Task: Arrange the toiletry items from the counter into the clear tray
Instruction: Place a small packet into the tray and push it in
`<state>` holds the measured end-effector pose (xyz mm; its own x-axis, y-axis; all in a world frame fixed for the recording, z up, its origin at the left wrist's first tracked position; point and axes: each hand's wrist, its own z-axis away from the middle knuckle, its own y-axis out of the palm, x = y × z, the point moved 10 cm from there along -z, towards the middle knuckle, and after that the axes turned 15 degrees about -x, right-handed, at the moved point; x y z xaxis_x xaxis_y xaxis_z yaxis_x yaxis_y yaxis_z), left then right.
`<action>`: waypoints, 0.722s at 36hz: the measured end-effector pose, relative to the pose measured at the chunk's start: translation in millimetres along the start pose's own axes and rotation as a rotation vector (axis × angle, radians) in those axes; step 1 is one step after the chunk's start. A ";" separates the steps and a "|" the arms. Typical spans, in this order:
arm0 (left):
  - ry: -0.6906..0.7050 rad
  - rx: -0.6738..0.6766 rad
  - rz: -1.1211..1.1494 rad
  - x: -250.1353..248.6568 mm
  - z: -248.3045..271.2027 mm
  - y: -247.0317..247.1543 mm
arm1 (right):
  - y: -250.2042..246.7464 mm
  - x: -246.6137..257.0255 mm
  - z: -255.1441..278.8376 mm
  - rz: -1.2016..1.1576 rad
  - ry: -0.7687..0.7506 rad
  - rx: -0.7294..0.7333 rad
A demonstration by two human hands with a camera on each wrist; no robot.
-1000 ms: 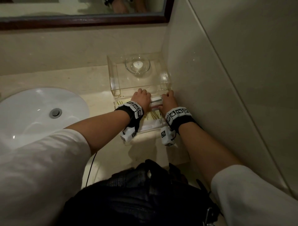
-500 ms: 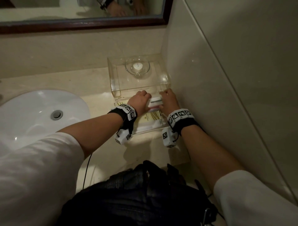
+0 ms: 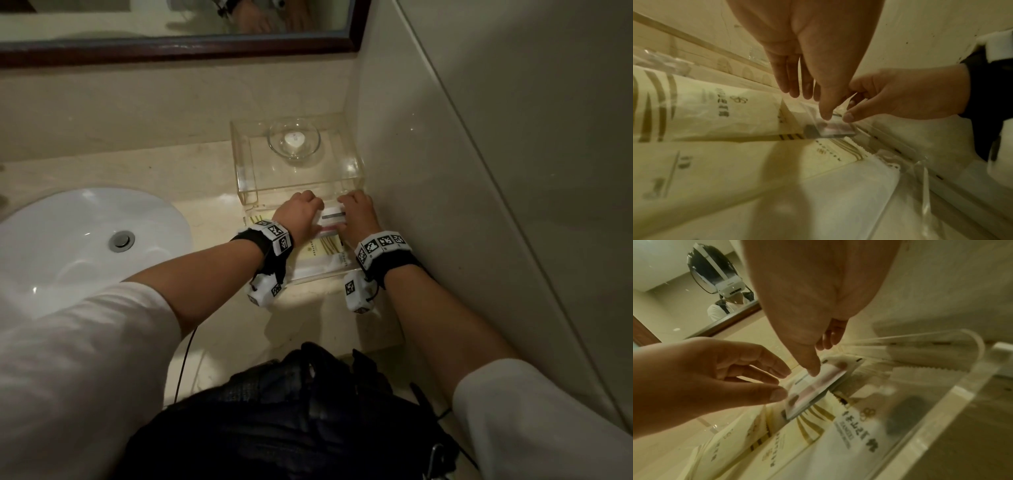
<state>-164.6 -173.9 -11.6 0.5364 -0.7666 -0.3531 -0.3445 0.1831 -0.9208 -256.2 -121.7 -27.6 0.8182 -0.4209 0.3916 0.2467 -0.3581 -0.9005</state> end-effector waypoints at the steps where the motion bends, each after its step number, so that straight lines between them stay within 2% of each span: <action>1: -0.008 -0.010 0.012 1.1 -0.5 -2.2 | -2.6 1.4 0.3 -0.025 0.005 -0.014; 6: -0.121 -0.057 0.195 13.1 -0.7 -9.7 | -15.8 10.6 0.7 -0.163 0.014 -0.089; 12: -0.303 -0.117 0.349 32.5 5.5 -23.8 | -18.4 22.0 2.5 -0.265 0.041 -0.095; 26: -0.578 -0.194 0.517 88.2 53.6 -48.1 | -3.0 76.8 9.3 -0.318 0.030 -0.069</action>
<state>-59.4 -217.2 -7.3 0.5680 -0.1642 -0.8065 -0.7582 0.2768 -0.5904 -189.2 -145.1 3.4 0.6900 -0.3027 0.6575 0.4507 -0.5310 -0.7175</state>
